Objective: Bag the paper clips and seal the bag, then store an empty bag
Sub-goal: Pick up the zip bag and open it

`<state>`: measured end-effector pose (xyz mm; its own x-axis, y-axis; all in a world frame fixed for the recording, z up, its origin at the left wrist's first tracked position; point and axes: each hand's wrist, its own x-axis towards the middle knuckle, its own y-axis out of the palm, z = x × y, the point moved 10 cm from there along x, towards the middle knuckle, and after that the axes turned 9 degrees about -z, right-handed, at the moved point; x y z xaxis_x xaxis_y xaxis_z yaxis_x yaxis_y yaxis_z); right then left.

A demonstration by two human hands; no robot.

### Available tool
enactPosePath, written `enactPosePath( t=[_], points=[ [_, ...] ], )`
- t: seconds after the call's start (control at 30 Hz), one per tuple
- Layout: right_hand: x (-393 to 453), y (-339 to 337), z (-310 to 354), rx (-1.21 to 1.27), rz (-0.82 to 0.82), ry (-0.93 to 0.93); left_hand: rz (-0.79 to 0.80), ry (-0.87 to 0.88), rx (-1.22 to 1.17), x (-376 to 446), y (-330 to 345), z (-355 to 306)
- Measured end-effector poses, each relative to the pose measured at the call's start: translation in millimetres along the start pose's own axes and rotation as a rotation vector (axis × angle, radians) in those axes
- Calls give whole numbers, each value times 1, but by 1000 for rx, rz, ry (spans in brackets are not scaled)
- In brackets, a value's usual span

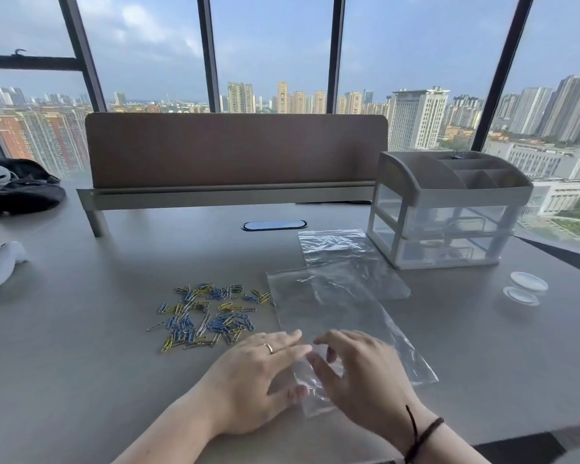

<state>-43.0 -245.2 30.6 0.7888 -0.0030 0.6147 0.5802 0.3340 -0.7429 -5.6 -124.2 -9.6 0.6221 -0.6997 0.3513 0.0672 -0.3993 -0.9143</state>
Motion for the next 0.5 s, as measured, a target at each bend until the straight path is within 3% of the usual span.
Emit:
enactPosePath(
  t=[0.1, 0.3, 0.5],
  points=[
    [19, 0, -30, -23, 10, 121, 47, 19, -89, 0, 5, -12],
    [58, 28, -92, -139, 139, 268, -29, 23, -347, -10, -5, -14],
    [78, 78, -97, -136, 411, 259, -204, -13, -344, -22, -25, -5]
  ],
)
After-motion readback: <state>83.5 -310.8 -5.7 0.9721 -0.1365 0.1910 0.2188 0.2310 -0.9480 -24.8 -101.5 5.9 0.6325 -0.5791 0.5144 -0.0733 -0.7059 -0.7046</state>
